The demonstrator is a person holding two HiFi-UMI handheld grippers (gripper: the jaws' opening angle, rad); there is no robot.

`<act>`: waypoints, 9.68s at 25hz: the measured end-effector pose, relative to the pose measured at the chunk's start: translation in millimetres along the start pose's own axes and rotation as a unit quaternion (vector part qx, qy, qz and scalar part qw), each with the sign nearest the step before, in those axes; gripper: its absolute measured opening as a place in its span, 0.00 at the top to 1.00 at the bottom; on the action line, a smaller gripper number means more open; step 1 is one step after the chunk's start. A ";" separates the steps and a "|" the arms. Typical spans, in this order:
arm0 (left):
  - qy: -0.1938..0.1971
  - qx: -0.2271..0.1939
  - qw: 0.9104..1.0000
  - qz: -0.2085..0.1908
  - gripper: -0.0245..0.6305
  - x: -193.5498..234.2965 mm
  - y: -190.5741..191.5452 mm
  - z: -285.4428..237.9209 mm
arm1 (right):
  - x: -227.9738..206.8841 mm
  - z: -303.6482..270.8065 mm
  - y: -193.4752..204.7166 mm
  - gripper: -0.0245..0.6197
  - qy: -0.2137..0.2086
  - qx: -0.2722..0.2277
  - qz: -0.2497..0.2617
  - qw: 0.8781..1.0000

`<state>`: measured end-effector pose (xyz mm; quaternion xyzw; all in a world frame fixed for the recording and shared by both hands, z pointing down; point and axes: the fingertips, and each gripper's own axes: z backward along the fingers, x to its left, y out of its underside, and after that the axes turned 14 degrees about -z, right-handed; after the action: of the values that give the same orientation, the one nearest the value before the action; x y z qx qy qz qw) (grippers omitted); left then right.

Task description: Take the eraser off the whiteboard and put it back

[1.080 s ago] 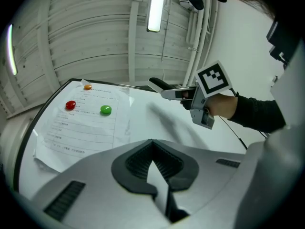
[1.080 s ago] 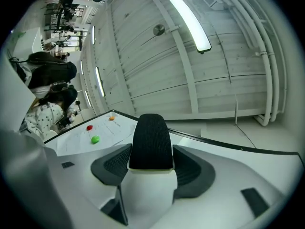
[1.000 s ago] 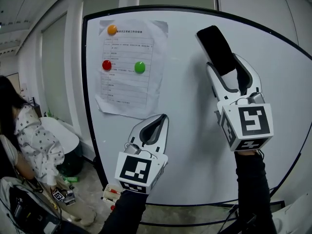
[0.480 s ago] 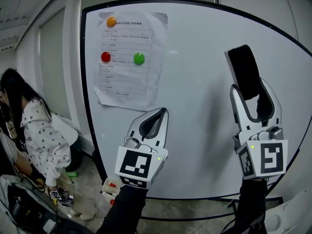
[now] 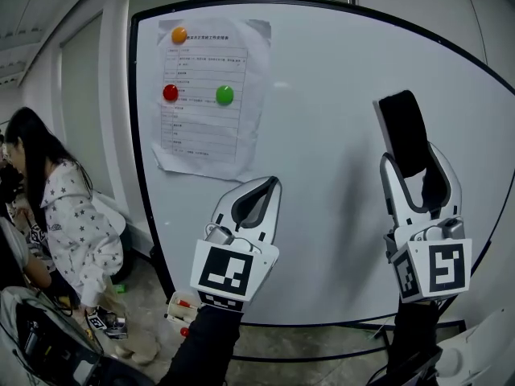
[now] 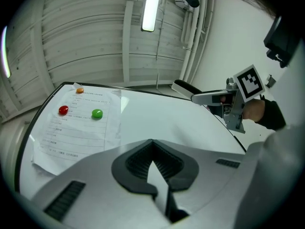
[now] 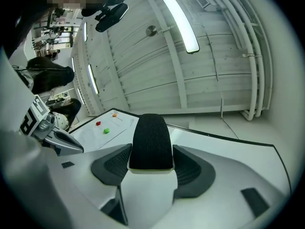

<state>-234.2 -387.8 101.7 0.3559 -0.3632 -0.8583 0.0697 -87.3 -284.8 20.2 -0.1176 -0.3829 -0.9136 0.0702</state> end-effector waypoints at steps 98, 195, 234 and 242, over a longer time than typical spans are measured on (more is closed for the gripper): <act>0.063 -0.040 0.991 0.110 0.95 -231.7 -78.6 -108.8 | -283.6 183.7 36.4 0.53 0.139 0.109 0.003 0.984; 0.044 0.046 0.994 0.087 0.95 -567.9 -88.3 -287.7 | -607.5 303.7 309.7 0.53 0.135 0.172 -0.161 0.962; 0.089 0.038 0.987 0.131 0.95 -593.1 -88.1 -252.0 | -558.6 360.0 192.6 0.95 0.129 0.161 -0.134 0.969; 0.090 0.035 0.986 0.134 0.95 -596.3 -89.5 -249.3 | -558.5 366.4 177.3 0.95 0.135 0.157 -0.128 0.970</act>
<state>382.5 -240.3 255.1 0.3821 -0.4292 -0.7926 0.2039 548.1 -124.6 240.1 0.0687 -0.5202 -0.8510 0.0216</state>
